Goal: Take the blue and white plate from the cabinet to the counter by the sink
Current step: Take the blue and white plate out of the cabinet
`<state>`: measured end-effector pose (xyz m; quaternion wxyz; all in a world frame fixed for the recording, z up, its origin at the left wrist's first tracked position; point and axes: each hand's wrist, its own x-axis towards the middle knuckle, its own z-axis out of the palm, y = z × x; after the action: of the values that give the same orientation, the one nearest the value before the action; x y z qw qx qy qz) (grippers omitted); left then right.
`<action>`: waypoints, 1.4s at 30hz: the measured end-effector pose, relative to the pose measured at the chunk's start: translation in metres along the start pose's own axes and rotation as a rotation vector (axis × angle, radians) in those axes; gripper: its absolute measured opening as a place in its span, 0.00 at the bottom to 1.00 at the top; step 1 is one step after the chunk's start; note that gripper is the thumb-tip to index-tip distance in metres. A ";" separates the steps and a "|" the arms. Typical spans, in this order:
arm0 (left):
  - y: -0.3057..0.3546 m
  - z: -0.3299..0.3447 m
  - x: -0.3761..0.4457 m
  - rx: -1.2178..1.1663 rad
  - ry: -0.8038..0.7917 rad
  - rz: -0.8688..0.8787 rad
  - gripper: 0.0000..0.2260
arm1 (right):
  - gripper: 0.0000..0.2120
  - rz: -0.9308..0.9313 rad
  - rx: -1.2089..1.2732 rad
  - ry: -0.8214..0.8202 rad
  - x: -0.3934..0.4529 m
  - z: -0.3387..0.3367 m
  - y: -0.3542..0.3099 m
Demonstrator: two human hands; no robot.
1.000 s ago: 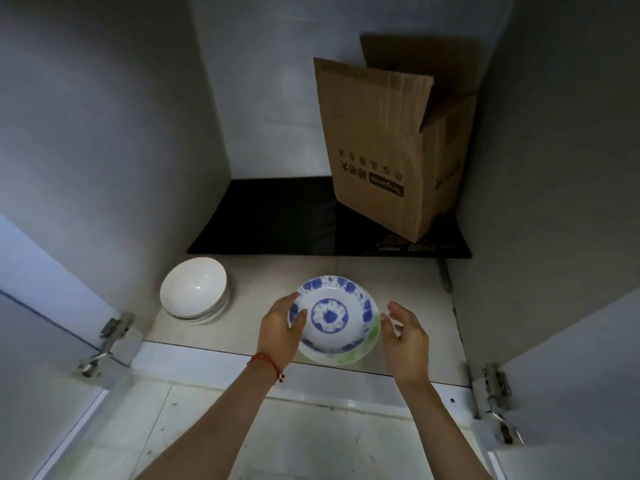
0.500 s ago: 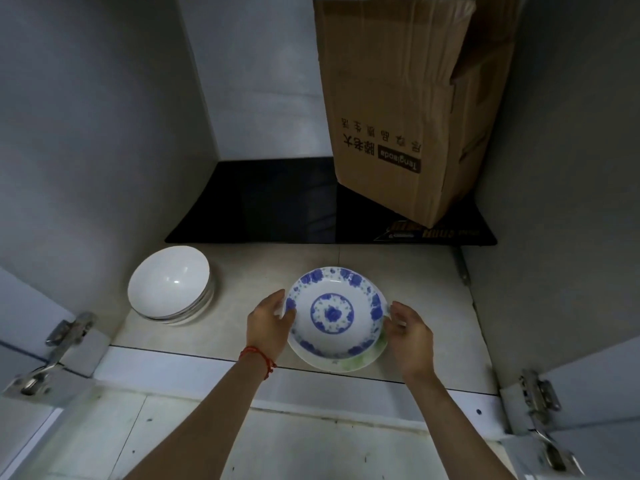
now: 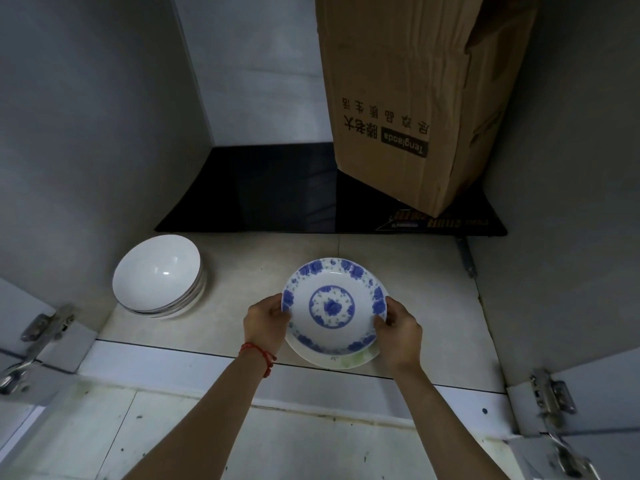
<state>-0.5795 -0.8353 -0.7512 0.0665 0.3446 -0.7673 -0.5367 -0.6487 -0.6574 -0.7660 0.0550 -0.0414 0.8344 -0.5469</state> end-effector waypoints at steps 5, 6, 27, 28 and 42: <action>0.001 -0.002 -0.002 -0.078 0.007 -0.014 0.10 | 0.10 -0.023 -0.008 0.021 0.001 0.001 -0.002; 0.001 -0.002 -0.003 -0.102 0.009 -0.018 0.10 | 0.09 -0.025 -0.002 0.024 0.000 0.001 -0.003; 0.062 -0.045 -0.066 -0.231 0.189 0.020 0.11 | 0.15 -0.050 0.087 0.073 -0.040 -0.039 -0.083; 0.067 -0.047 -0.072 -0.237 0.196 0.022 0.11 | 0.15 -0.053 0.096 0.072 -0.043 -0.043 -0.088; 0.137 -0.096 -0.156 -0.296 0.255 0.034 0.10 | 0.16 -0.032 0.191 0.032 -0.093 -0.101 -0.166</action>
<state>-0.4793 -0.7914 -0.5505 0.2223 0.3835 -0.6709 -0.5945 -0.5690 -0.6201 -0.5692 0.0365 -0.0403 0.7785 -0.6253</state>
